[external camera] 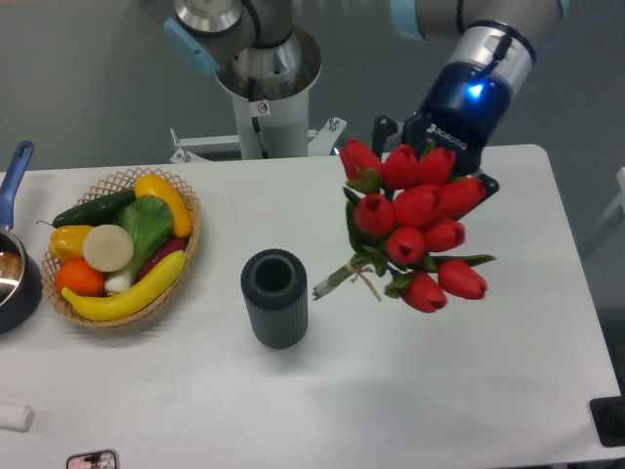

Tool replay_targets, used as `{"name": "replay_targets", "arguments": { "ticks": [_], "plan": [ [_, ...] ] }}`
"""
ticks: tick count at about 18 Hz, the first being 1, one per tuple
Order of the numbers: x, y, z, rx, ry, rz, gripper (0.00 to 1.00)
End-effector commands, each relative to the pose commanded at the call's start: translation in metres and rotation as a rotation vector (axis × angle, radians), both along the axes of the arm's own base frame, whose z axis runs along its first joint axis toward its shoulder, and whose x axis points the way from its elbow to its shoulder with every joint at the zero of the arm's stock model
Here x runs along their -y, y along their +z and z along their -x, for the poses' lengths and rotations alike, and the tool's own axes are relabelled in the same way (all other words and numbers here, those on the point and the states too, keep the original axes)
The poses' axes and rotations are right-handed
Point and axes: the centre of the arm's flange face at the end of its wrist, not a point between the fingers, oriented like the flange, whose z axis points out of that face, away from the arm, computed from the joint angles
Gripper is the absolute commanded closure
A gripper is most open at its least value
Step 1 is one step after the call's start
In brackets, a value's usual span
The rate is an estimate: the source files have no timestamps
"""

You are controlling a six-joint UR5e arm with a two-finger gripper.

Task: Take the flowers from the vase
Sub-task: 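Carry the tulip bunch up and away from the vase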

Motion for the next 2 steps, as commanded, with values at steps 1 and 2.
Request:
{"name": "replay_targets", "arguments": {
  "ticks": [1,2],
  "plan": [
    [0.0002,-0.0029,-0.0003,0.003,0.000,0.002,0.55],
    [0.0002,-0.0053,-0.0006,0.001,-0.002,0.003,0.55]
  ]
}}
